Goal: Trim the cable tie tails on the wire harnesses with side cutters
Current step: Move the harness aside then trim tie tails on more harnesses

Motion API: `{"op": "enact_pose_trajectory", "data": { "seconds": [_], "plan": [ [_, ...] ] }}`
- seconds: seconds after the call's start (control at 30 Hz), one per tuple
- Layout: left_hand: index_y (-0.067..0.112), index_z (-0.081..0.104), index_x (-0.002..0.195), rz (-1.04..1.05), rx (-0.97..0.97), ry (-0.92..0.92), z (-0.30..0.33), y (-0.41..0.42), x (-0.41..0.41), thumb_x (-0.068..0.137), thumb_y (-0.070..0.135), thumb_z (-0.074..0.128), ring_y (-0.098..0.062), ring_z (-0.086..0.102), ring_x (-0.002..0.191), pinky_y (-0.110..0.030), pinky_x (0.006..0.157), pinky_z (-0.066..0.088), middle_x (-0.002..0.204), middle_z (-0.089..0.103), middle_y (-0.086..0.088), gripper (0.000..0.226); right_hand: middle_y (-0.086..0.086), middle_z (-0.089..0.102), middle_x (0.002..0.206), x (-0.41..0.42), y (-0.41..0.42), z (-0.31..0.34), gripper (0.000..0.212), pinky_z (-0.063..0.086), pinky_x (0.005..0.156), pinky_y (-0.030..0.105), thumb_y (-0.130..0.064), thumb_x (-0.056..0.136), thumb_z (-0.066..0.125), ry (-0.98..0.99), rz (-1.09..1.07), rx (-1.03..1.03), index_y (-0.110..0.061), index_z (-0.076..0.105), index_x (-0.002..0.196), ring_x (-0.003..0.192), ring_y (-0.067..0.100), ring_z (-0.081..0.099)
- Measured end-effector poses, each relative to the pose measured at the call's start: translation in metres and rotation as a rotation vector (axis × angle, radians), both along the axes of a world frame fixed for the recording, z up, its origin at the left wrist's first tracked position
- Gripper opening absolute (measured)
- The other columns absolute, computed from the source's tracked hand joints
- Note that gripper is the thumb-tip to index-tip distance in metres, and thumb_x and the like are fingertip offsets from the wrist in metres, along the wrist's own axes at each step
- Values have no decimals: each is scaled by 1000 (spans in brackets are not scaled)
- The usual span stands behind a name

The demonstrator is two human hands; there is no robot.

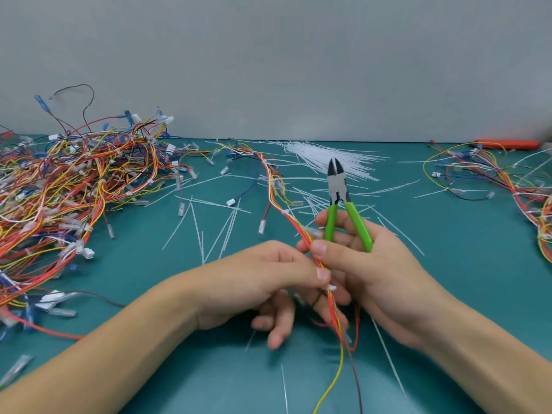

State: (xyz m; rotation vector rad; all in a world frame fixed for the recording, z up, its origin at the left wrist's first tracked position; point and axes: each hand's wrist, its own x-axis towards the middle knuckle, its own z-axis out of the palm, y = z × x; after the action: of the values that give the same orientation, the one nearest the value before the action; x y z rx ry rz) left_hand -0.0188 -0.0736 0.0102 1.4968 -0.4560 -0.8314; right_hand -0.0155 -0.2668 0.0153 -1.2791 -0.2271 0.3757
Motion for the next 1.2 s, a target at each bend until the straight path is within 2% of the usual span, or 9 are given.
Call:
{"op": "enact_pose_trajectory", "data": {
  "seconds": [0.13,0.3,0.4,0.47,0.6,0.7,0.87,1.03,1.2],
  "plan": [
    [14,76,111,-21,7,9,3,10,3,104,47,53,-4,39,30,-14,31,25,113,76,-18,41,12,75,98,3,-5,6,50,55,58,30,-15,72,83,14,-36,75,-16,63,118,69,20,66],
    [16,75,117,-56,14,183,8,27,12,90,71,58,-2,32,27,-15,32,25,120,73,-21,63,7,73,98,4,-16,18,35,58,62,32,-9,85,73,100,34,238,-17,65,119,67,16,65],
    [16,79,101,-2,1,161,6,30,14,89,64,64,-4,31,29,-15,34,25,111,76,-23,52,6,73,100,2,-19,22,27,59,61,32,-10,86,69,110,62,279,-18,73,112,68,16,68],
    [18,80,95,83,-15,82,5,24,12,91,57,63,-7,37,36,-17,37,26,105,78,-16,43,7,74,104,0,-20,24,28,60,60,33,-11,83,73,101,89,288,-19,77,110,71,18,71],
    [22,76,110,253,-178,96,5,17,14,93,62,57,-11,49,59,-18,42,29,99,71,1,48,11,73,117,-5,-18,25,34,62,71,41,-11,88,69,62,205,297,-16,74,122,87,23,75],
    [19,70,122,354,-316,172,4,14,18,98,63,53,-9,47,57,-17,39,26,91,67,0,52,13,71,119,-9,-16,23,41,62,77,47,-7,90,67,49,291,215,-9,66,131,91,27,75],
    [16,68,115,537,-312,157,-3,8,17,96,46,62,-11,49,51,-16,36,34,73,65,0,36,20,69,125,-12,-13,18,37,63,79,50,-3,92,67,62,376,-4,-8,66,129,98,38,74],
    [8,65,104,534,-296,125,-7,9,18,93,28,64,-14,57,56,-22,48,50,74,66,0,22,20,70,125,-12,-12,15,32,61,86,52,-13,94,67,90,385,-99,-11,69,126,106,42,72],
    [17,82,101,656,-344,160,-8,16,24,84,23,71,-14,64,69,-37,81,55,86,70,-1,21,26,68,123,-7,-15,19,40,61,76,49,-30,89,71,158,240,-96,-6,71,122,98,39,72]
  ]
}}
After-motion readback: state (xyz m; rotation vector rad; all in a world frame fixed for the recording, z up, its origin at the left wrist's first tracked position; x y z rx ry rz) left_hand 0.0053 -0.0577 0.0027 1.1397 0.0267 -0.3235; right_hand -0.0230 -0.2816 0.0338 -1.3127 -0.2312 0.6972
